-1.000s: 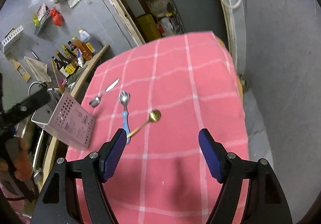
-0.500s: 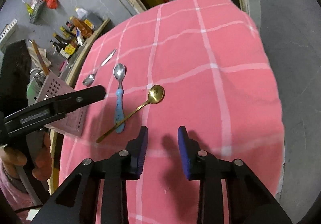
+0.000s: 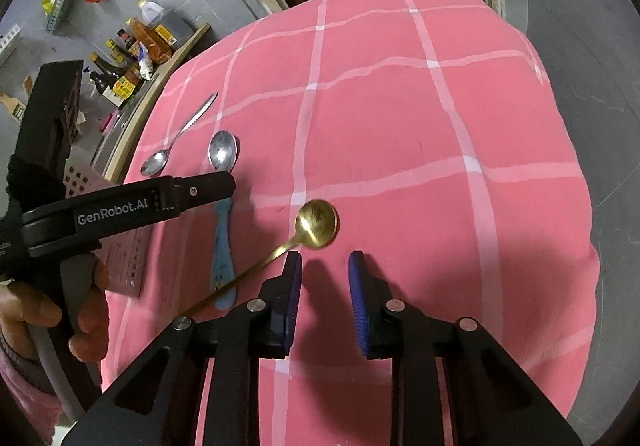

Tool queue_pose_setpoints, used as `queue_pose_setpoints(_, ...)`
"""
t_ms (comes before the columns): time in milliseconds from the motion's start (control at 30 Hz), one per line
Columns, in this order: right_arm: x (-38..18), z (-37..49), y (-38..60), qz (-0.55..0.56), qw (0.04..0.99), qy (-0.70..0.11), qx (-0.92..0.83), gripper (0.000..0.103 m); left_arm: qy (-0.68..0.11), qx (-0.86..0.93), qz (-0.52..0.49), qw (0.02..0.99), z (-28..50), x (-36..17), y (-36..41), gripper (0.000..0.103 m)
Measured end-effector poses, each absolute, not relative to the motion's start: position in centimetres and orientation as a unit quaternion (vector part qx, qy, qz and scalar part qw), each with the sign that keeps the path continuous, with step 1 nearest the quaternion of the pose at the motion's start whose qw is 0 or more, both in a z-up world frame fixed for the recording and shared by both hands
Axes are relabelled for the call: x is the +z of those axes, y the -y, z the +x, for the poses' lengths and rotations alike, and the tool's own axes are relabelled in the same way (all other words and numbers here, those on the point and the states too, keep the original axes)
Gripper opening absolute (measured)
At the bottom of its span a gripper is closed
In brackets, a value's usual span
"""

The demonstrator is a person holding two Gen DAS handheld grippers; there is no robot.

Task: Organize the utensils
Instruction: 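Move both open tools over the blue-handled and gold spoons, then close the left tool on the blue-handled spoon while the right tool grasps the gold spoon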

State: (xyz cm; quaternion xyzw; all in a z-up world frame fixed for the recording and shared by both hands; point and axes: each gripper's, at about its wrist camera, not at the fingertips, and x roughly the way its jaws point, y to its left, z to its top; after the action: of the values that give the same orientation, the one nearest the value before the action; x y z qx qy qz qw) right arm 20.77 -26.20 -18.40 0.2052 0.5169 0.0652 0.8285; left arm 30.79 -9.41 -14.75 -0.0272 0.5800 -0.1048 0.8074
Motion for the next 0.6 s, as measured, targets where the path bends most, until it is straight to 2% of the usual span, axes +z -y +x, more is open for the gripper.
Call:
queue_pose_setpoints(367,-18.4,22.1,25.9,0.195,0.837,-0.507,0.059,0.021,-0.568,-0.102,-0.026,0.817,32.3,-15.1,9.5,0.058)
queue_pose_setpoints(467,-18.4,22.2,25.8,0.19,0.839,-0.507,0.055,0.014,-0.562,-0.096,-0.009,0.822,32.6,-15.1,10.0,0.054)
queue_pose_setpoints(533,-18.4,22.1,25.9,0.193,0.839,-0.506,0.052,0.013,-0.557,-0.09,0.005,0.826,32.8,-15.2,10.5,0.049)
queue_pose_setpoints(600,-18.4,22.1,25.8,0.189,0.84,-0.506,0.05,0.01,-0.553,-0.086,0.01,0.829,32.8,-15.1,10.4,0.039)
